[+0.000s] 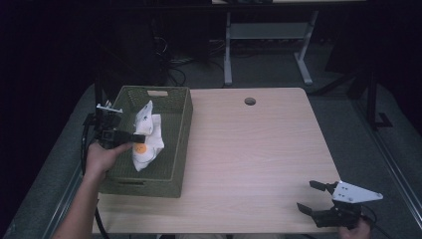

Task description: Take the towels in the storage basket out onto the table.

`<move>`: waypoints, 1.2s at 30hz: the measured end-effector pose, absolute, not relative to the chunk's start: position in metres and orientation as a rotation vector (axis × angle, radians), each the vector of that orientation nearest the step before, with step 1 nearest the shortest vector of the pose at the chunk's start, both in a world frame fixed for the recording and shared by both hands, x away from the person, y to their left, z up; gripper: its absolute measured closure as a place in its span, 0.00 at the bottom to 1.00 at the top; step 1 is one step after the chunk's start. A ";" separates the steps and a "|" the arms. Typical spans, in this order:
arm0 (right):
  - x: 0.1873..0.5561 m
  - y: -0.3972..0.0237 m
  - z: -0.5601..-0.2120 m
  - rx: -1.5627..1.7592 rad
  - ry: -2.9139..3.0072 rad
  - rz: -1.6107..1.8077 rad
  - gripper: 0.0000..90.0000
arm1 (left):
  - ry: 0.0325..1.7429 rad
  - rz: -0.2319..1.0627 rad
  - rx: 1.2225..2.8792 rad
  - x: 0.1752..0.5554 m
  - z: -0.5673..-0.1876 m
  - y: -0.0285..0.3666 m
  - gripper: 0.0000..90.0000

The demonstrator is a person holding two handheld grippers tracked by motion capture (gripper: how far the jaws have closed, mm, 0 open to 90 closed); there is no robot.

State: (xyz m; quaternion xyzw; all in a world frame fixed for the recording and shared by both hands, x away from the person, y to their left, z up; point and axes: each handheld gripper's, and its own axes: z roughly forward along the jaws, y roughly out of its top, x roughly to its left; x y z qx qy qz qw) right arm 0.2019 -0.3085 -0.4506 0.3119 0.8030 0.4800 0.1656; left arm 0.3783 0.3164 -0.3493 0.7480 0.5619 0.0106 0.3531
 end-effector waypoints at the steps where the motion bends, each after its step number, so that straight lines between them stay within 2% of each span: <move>1: 0.202 -0.309 -0.450 0.888 2.287 1.367 0.15 | 1.446 0.019 1.928 0.378 -0.349 0.318 0.81; 16: 0.202 -0.309 -0.451 0.893 2.286 1.365 0.15 | 1.394 -0.004 1.852 0.372 -0.343 0.320 0.81; 36: 0.202 -0.308 -0.451 0.888 2.291 1.364 0.15 | 1.261 -0.132 1.659 0.372 -0.336 0.325 0.81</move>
